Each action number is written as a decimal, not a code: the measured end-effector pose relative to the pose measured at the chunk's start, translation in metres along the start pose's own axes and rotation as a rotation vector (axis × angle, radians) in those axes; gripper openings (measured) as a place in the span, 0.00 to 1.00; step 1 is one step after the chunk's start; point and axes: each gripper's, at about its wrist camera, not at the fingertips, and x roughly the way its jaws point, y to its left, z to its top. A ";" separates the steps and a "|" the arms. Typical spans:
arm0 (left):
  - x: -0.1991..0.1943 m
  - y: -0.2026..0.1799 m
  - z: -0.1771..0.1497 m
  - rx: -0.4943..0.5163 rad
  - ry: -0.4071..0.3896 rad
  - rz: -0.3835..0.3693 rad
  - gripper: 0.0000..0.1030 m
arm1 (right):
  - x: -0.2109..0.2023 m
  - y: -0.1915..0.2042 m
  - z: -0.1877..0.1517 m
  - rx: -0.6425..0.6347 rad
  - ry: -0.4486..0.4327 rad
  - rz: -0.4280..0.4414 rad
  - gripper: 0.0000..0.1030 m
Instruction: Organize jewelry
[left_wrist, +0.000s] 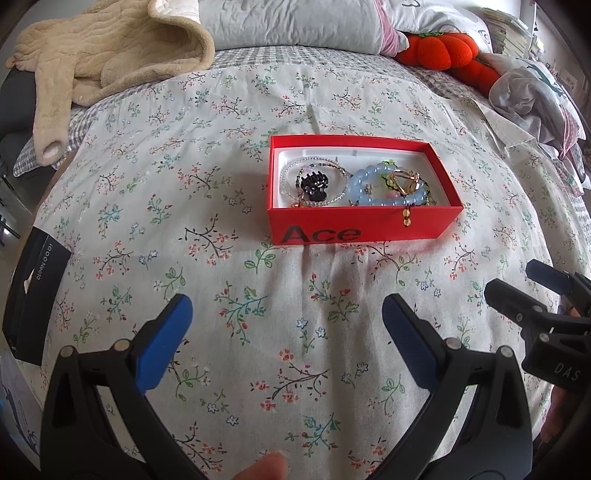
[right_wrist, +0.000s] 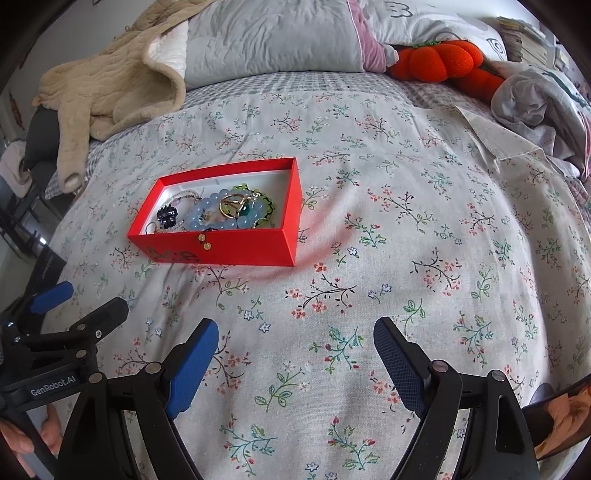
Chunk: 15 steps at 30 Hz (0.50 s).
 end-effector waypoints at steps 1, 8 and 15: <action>0.000 0.000 0.000 -0.001 0.000 0.000 0.99 | 0.000 0.000 0.000 0.000 0.000 0.000 0.85; 0.001 0.002 0.000 -0.006 0.005 0.003 0.99 | 0.000 0.001 0.000 -0.002 0.002 0.000 0.85; 0.001 0.003 0.000 -0.006 0.006 0.003 0.99 | 0.001 0.002 -0.001 -0.004 0.005 -0.001 0.85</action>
